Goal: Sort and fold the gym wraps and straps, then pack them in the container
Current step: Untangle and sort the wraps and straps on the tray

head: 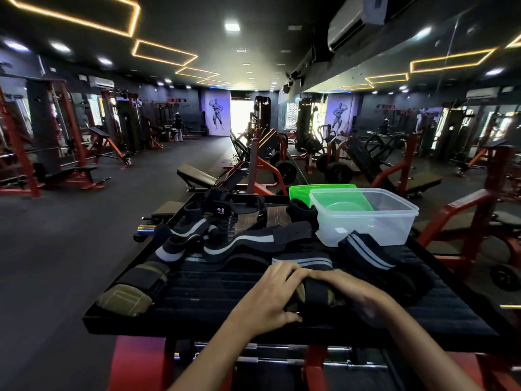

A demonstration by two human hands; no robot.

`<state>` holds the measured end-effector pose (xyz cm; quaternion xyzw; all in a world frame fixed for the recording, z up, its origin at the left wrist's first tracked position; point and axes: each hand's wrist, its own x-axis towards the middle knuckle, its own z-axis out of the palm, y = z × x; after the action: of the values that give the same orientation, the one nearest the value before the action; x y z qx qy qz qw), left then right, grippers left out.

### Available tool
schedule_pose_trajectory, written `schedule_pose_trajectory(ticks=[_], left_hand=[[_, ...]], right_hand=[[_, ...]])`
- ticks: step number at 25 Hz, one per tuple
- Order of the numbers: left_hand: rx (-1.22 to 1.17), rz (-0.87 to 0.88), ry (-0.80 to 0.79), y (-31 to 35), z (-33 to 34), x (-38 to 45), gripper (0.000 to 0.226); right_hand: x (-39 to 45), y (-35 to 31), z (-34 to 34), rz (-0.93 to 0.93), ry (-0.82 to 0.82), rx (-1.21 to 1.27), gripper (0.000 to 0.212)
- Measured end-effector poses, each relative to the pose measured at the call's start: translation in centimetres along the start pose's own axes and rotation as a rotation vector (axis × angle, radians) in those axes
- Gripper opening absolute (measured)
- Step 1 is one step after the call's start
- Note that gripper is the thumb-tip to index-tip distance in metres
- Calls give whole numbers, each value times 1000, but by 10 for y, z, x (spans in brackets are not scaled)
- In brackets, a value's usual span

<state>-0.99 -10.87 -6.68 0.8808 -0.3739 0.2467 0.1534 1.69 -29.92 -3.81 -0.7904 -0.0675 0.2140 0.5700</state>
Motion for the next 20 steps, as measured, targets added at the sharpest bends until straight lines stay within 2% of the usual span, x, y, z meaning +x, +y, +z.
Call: schedule_pose_trajectory(ticks=[3,4,5,6,8,9,11,12,13,14,16,18,20], left_hand=[[143,131,130,-4,3,5,77],[161,80,180,-6,4,7,77],[133,-54,236,-7,5,8,77],[36,-261,301,-8,6,10,76],[-365,-672,342,-2,1,17,63],[-651,-769,303,1,-2,19,54],[-1388,-826,247,4,-6,22,46],[-1672,-848,249,7,-10,21,42],[-1819,-840,264,9,-13,19,37],[-1849,-822,278,10,-15,19,34],[-1616,-844,333,7,-10,17,38],[-1468,-892,404,4,-7,17,40],[-1460,-912,398,2,-7,15,43]], right_hand=[[-13,-6,0,-54,-85,245,19],[-12,-7,1,-101,-58,331,21],[-9,-6,2,-151,1,396,26],[-8,-6,3,-202,72,449,34],[-3,-5,11,-307,207,525,53],[-2,-4,16,-368,268,518,64],[-3,-1,29,-484,395,358,80],[-3,1,34,-520,438,255,85],[-3,3,38,-545,458,165,87],[-4,4,42,-565,459,102,86],[-5,5,48,-581,423,84,74],[-5,6,50,-595,373,234,49],[-3,7,48,-576,386,384,28]])
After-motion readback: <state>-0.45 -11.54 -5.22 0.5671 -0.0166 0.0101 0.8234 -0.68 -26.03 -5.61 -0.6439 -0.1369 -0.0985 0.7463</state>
